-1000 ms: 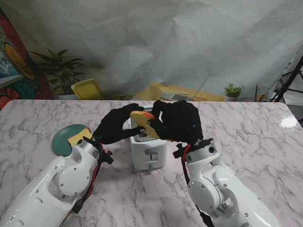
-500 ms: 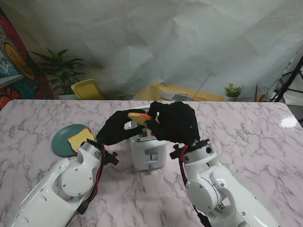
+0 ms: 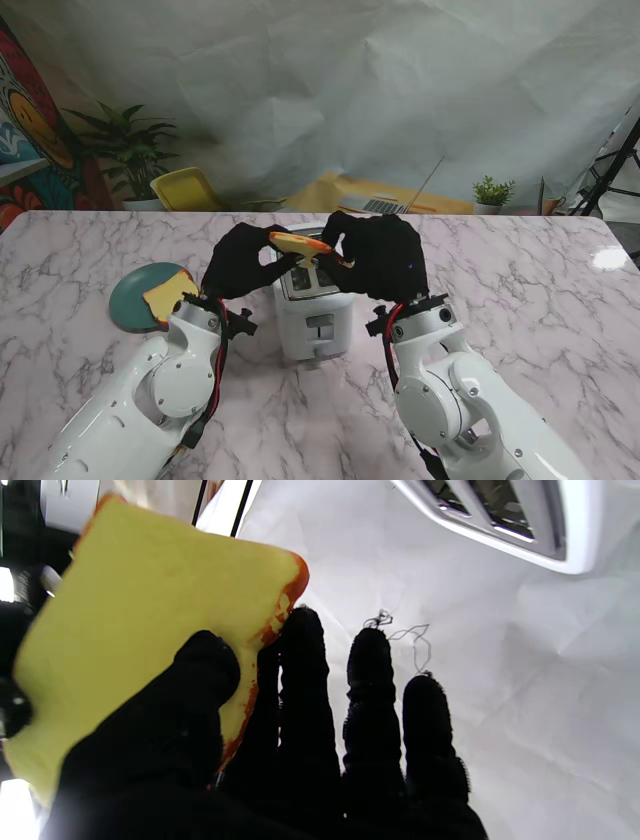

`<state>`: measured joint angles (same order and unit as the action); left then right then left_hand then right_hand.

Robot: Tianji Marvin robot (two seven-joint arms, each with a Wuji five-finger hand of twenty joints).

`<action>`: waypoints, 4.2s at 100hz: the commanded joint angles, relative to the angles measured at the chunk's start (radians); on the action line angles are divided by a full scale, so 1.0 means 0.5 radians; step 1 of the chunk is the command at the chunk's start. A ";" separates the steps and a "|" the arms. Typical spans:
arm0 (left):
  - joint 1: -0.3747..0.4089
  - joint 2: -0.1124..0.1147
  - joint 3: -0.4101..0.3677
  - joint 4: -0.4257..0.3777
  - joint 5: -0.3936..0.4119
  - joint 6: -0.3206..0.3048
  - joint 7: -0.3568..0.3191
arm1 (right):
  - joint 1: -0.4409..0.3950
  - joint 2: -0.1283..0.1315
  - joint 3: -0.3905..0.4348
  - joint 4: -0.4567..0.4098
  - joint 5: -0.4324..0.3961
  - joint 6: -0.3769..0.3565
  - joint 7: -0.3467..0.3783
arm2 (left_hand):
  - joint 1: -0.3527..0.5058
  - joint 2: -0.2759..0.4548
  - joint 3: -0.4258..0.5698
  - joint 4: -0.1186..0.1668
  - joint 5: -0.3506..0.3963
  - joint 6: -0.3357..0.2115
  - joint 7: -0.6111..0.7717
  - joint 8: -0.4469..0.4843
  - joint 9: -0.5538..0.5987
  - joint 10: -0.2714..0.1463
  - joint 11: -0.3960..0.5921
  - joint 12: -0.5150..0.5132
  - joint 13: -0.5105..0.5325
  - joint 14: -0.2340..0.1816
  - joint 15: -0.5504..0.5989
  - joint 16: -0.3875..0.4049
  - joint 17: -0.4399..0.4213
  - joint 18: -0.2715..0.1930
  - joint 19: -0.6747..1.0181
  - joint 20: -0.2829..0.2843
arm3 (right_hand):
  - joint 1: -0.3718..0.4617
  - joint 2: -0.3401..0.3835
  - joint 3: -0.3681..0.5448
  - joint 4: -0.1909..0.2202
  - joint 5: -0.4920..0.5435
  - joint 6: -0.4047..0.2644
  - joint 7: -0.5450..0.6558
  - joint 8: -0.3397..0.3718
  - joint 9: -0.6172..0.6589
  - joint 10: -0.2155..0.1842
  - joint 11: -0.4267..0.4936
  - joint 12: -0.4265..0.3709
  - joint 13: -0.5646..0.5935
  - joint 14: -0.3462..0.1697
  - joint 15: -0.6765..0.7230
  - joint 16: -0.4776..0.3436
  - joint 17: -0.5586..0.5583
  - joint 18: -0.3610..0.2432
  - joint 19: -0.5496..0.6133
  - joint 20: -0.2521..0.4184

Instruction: Toast the toast slices

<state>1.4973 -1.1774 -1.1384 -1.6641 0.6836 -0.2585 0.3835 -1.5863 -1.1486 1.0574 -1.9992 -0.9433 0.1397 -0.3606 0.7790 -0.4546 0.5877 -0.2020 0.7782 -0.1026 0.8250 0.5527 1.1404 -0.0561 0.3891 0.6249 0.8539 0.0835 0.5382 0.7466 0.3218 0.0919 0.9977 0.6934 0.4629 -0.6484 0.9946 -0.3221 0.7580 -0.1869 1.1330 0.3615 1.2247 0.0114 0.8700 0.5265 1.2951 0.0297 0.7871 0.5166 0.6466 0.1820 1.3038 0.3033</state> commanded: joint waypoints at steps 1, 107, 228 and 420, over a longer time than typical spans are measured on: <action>-0.003 0.037 -0.008 -0.060 0.068 0.011 -0.054 | -0.030 0.010 0.010 -0.023 -0.021 0.034 0.026 | 0.039 0.015 0.213 0.004 0.084 -0.320 0.160 0.098 0.073 -0.042 0.053 0.053 0.052 -0.058 0.062 0.053 0.016 -0.053 0.066 -0.027 | -0.086 0.034 -0.023 0.051 -0.085 0.058 -0.163 -0.039 -0.178 0.023 -0.075 -0.058 -0.051 0.046 -0.271 -0.018 -0.116 0.064 -0.049 0.063; -0.005 0.065 0.102 -0.193 0.180 0.253 -0.170 | 0.145 0.050 -0.127 -0.016 -0.206 -0.013 0.181 | 0.197 0.073 0.104 0.023 0.130 0.003 0.076 0.154 0.159 0.195 0.177 0.001 0.174 0.167 0.268 0.258 0.092 0.115 0.198 0.007 | 0.249 -0.429 0.222 0.014 0.248 -0.143 -0.119 -0.427 -0.059 -0.028 -0.342 -0.409 -0.088 0.046 -0.457 -0.058 0.063 0.189 -0.070 0.037; 0.047 0.046 0.020 -0.243 0.171 0.229 -0.061 | 0.096 0.100 0.028 -0.177 -0.322 0.085 0.567 | 0.434 0.313 -0.511 0.178 0.024 0.008 -0.009 0.103 0.030 0.158 0.248 -0.081 0.020 0.172 0.289 0.272 0.002 0.056 0.092 -0.012 | 0.160 -0.352 0.402 -0.037 0.415 0.191 0.150 -0.333 0.362 0.176 0.092 -0.066 0.055 -0.228 0.959 0.425 0.605 -0.022 0.068 -0.022; 0.615 0.192 -0.523 -0.358 0.531 -0.081 -0.494 | 0.565 -0.007 -0.368 -0.063 0.007 1.108 0.641 | -0.262 1.245 -1.284 0.299 -1.277 0.928 -1.665 -0.706 -2.138 0.700 -0.846 -1.201 -1.715 0.320 -1.134 -1.344 -0.726 -0.030 -2.018 -1.065 | 0.038 -0.128 0.839 -0.216 0.582 0.216 0.164 0.411 0.466 0.335 0.566 0.348 0.055 -0.362 1.512 0.730 0.741 -0.127 0.223 0.114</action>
<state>1.7976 -1.0850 -1.3873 -1.8265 0.9626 -0.2916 0.1678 -1.3031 -1.1474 0.8747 -2.0416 -0.9444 0.6879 -0.0365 0.6831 0.1189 -0.0440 -0.0603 0.1752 0.3569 -0.0021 0.1857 0.1033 0.3112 -0.0263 0.0287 0.0246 0.2577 0.0024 0.0959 -0.0425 0.1164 0.0315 0.1864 0.4413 -0.7270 1.3171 -0.4373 0.9543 -0.0354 1.1016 0.5745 1.3667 0.0326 1.0618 0.6968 1.3171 0.0069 1.5170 0.8750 0.9850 0.1744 1.3788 0.3693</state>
